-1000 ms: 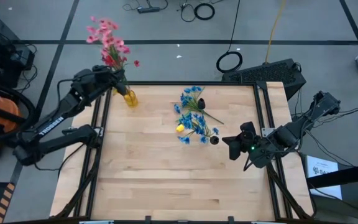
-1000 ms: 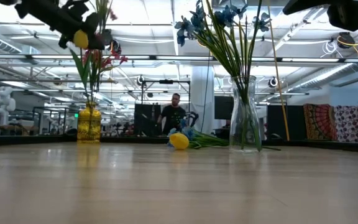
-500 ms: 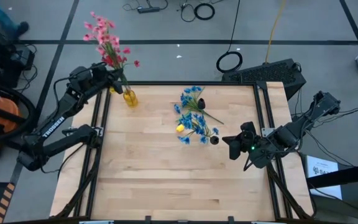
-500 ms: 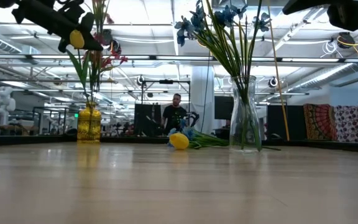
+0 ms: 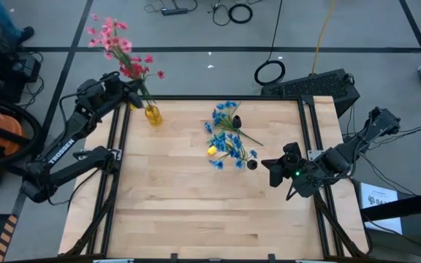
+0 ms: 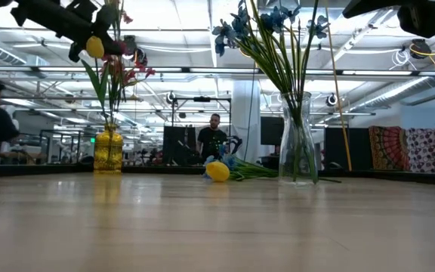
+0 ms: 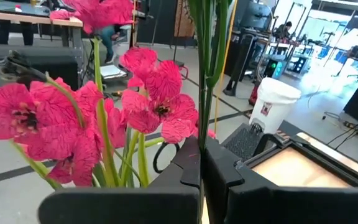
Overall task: Sort flowers into vase by color
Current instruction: Put the pink flowers into the yellow vase
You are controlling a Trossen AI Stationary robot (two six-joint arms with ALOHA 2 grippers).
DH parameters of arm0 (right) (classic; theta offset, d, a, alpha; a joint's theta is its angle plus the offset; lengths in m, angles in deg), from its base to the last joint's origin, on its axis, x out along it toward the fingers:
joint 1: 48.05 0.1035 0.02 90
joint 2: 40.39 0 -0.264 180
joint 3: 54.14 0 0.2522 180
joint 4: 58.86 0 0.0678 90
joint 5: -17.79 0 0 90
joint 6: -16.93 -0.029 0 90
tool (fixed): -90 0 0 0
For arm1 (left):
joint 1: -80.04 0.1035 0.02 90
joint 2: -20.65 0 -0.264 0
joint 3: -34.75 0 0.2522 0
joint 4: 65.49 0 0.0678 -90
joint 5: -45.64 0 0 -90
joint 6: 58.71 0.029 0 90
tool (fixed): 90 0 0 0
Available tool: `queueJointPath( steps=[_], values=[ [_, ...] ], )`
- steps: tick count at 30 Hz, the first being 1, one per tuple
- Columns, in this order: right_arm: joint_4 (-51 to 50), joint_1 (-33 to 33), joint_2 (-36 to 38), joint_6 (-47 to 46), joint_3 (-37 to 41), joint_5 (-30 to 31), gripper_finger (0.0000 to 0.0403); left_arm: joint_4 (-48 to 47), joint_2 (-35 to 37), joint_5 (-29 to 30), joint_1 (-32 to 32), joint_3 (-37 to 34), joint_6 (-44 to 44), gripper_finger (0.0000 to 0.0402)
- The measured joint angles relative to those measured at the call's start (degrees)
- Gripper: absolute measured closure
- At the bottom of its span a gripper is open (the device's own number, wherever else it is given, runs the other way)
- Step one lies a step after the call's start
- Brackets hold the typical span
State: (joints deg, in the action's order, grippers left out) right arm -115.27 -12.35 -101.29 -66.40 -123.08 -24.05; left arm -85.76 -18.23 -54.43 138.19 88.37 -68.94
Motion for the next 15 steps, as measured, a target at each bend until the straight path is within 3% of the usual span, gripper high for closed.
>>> queueJointPath(
  steps=[6, 15],
  values=[
    [-0.01, 0.00, 0.00, -0.01, 0.00, 0.04, 0.0403, -0.82, 2.75, -1.73, -0.04, 2.38, -0.07, 0.0402],
    [-0.57, -0.20, 0.00, 0.09, 0.00, 0.09, 0.0403, -11.01, 8.98, -14.00, -5.02, 6.10, -4.60, 0.0402]
  ],
)
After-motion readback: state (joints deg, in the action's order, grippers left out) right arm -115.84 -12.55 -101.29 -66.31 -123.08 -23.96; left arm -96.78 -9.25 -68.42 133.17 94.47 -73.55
